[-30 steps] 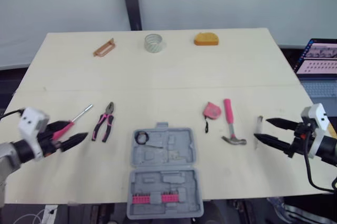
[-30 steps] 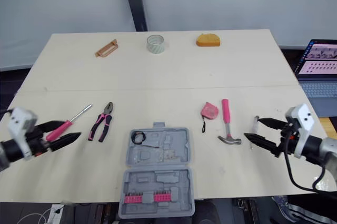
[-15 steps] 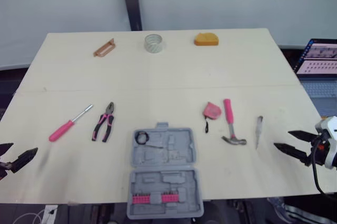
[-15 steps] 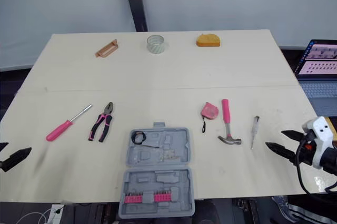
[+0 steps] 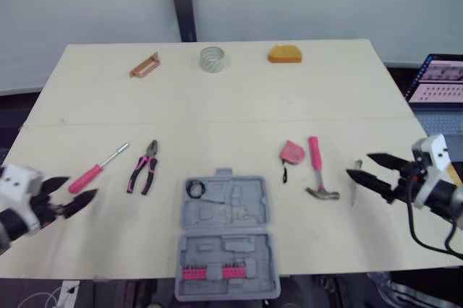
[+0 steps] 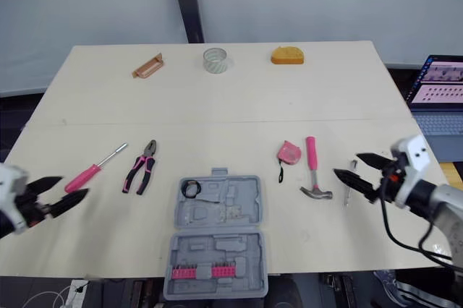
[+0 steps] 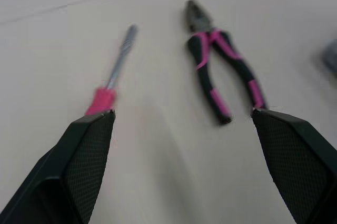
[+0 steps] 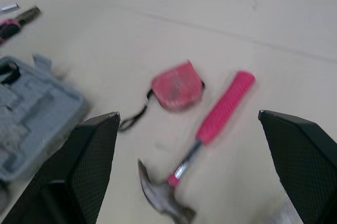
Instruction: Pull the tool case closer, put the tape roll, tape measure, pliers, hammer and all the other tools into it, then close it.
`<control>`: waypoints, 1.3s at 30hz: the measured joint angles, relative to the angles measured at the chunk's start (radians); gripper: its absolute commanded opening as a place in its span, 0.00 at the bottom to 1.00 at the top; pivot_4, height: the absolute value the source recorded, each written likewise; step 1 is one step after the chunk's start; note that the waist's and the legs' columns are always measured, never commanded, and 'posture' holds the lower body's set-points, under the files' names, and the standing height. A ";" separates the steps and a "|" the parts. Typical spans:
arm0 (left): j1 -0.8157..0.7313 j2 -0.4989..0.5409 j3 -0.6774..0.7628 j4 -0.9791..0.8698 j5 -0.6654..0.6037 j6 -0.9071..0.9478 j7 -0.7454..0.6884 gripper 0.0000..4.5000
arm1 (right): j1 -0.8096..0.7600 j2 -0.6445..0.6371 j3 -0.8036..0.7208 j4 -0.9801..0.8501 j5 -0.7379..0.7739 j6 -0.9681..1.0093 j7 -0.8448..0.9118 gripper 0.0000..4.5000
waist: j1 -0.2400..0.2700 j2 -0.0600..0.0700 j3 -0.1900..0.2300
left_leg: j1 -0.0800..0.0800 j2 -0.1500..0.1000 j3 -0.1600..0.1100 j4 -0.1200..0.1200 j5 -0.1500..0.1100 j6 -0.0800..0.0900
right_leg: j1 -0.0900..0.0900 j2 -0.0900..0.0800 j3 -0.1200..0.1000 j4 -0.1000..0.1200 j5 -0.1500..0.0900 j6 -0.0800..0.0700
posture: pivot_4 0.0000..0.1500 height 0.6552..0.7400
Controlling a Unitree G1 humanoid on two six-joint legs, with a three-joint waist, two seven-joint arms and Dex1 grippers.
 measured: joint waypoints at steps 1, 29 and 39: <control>-0.025 -0.007 -0.034 -0.028 -0.006 0.012 0.000 0.99 | -0.017 0.020 0.026 -0.028 -0.003 0.026 -0.039 1.00 | -0.001 0.000 0.000 | 0.000 0.000 0.000 0.000 0.000 0.000 | 0.000 0.000 0.000 0.000 0.000 0.000 | 1.00 1.00; -0.418 -0.122 -0.553 -0.236 -0.032 0.034 -0.107 1.00 | -0.261 0.428 0.429 0.041 -0.281 0.315 -0.545 0.94 | -0.008 0.000 0.000 | 0.000 0.000 0.001 0.001 0.000 0.000 | -0.002 0.001 0.000 0.008 0.000 0.000 | 1.00 1.00; -0.416 -0.124 -0.554 -0.239 -0.028 0.035 -0.084 1.00 | -0.282 0.469 0.429 0.084 -0.328 0.288 -0.547 0.70 | -0.009 0.000 0.000 | 0.000 0.000 0.001 0.001 0.000 0.000 | -0.002 0.001 0.000 0.008 0.000 0.000 | 1.00 1.00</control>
